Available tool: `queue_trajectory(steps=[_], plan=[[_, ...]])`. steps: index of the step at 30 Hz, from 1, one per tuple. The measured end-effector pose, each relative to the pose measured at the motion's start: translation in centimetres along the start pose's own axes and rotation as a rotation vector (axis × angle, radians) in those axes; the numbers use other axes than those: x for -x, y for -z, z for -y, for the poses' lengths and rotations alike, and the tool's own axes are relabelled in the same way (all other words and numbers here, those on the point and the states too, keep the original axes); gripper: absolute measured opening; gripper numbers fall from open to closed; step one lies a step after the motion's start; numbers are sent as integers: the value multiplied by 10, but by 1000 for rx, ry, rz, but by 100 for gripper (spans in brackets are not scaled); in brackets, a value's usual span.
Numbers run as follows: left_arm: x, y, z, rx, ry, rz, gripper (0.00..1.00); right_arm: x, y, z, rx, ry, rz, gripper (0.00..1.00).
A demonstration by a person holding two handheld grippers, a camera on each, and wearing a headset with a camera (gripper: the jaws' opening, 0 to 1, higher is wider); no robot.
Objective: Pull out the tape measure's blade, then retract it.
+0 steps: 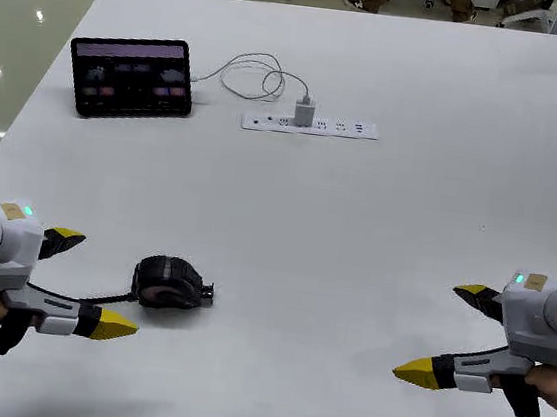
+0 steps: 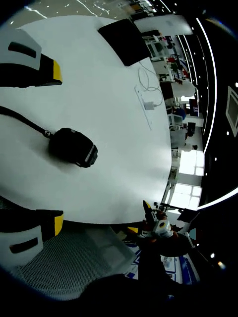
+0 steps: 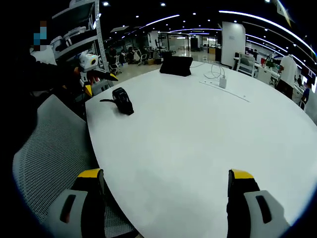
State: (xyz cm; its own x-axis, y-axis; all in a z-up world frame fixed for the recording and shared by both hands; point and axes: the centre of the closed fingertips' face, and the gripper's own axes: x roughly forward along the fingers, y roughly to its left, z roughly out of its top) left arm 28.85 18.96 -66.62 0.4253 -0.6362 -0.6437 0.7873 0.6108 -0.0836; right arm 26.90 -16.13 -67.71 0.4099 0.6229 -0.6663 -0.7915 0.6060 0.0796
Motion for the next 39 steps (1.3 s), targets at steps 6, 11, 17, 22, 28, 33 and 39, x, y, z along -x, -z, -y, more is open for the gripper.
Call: queue_trajectory(steps=[6,11,17,22,28,33,39], plan=[[-14,4,-2,-52,51,-90,100,-17,-9,1,29,-20,9,100],[-24,2,-4,-91,70,-119,100,-28,-13,1,35,-28,5,100],[-31,8,-3,-149,109,-192,97,-40,-17,-5,57,-59,-10,100],[-41,8,1,-182,141,-232,94,-52,-21,-10,69,-84,-12,100],[-51,5,3,-217,175,-279,88,-65,-31,-15,114,-110,-13,100],[-57,5,3,-283,191,-322,89,-75,-39,-13,157,-106,-20,100],[-65,3,4,-338,218,-344,83,-88,-48,-17,190,-138,-24,100]])
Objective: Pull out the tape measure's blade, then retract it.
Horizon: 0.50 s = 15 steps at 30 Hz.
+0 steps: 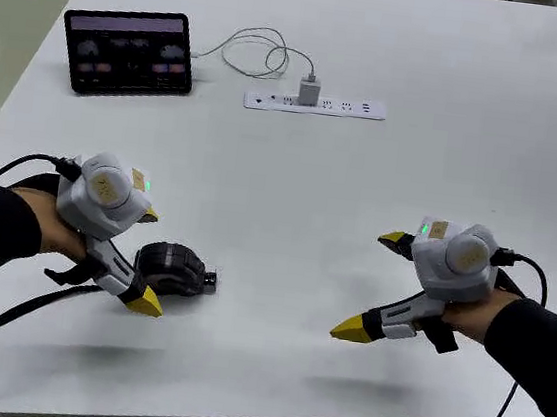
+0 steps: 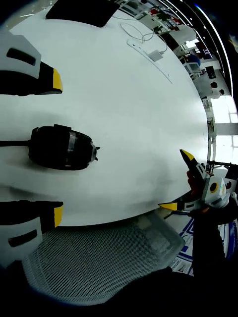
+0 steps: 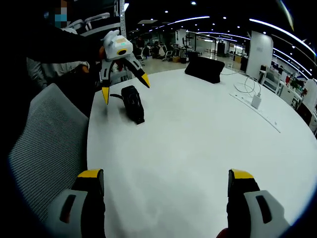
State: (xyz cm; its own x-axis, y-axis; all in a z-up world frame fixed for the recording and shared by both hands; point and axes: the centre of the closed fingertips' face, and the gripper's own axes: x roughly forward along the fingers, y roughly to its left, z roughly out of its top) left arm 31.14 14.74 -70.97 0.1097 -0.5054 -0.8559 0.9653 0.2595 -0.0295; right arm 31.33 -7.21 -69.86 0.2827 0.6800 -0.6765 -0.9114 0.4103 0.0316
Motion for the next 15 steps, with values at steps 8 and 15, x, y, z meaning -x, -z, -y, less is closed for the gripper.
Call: queue_trajectory(steps=[8,15], plan=[[-11,-4,3,-44,34,-38,67,-24,-20,-7,62,-54,-4,100],[-18,-4,4,-63,59,-59,56,-45,-37,-16,95,-96,-4,100]])
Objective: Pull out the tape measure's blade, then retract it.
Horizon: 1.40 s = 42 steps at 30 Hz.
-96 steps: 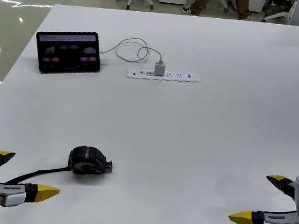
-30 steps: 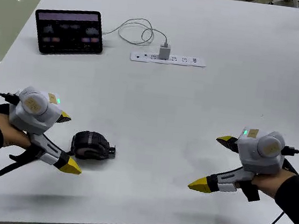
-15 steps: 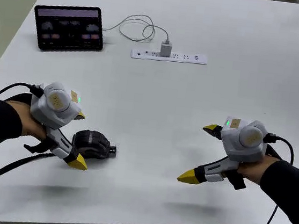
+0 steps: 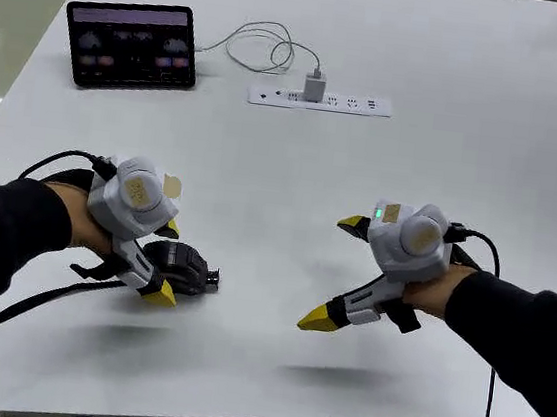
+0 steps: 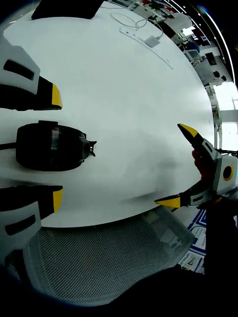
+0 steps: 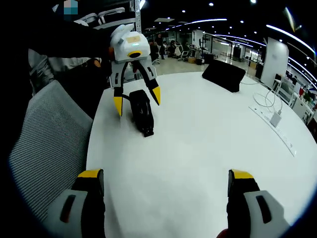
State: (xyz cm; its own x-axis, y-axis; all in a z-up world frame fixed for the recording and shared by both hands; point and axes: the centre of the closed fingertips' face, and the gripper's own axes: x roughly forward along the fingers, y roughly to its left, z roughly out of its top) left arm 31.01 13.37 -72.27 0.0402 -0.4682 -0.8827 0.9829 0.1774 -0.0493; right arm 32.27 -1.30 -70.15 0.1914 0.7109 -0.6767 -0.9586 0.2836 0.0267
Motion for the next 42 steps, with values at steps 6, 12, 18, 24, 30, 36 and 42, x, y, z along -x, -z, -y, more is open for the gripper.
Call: queue_trajectory(steps=[6,12,18,24,30,36,42], plan=[[-4,0,-1,-48,5,-16,37,-15,-11,-5,18,-28,0,99],[-3,-1,-1,-85,4,-24,35,-33,-25,-13,43,-63,6,95],[-2,0,0,-115,10,-18,35,-50,-34,-19,60,-88,10,90],[-2,1,0,-115,16,-19,35,-71,-39,-23,90,-105,2,81],[-3,1,0,-117,23,-15,34,-89,-47,-32,136,-138,-12,64],[-3,2,-1,-110,28,-15,34,-104,-50,-36,172,-158,-34,48],[-4,2,-1,-101,31,-7,35,-113,-46,-43,210,-178,-60,33]])
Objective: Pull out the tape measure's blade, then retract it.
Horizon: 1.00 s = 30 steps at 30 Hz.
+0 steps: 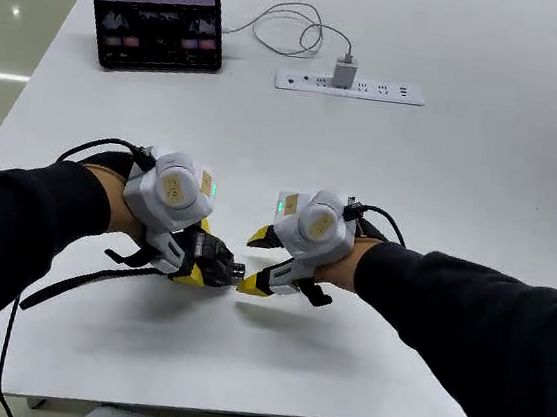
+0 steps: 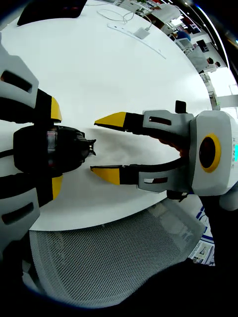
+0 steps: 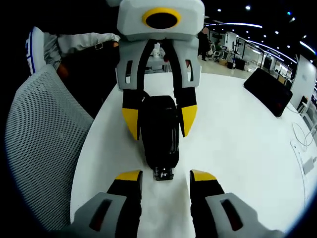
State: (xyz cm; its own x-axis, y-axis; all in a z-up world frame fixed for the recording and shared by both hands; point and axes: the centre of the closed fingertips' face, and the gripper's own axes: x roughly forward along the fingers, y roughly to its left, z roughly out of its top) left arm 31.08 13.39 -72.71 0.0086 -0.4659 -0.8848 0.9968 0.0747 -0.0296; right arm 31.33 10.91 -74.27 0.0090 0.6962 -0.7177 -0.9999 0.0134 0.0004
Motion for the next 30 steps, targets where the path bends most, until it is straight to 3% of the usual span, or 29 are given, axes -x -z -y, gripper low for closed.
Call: queue_trajectory(steps=[16,30], plan=[[0,-1,1,2,6,7,35,-7,8,-1,35,-28,-26,18],[0,-1,2,-7,5,1,35,-14,9,-3,75,-42,-42,12]])
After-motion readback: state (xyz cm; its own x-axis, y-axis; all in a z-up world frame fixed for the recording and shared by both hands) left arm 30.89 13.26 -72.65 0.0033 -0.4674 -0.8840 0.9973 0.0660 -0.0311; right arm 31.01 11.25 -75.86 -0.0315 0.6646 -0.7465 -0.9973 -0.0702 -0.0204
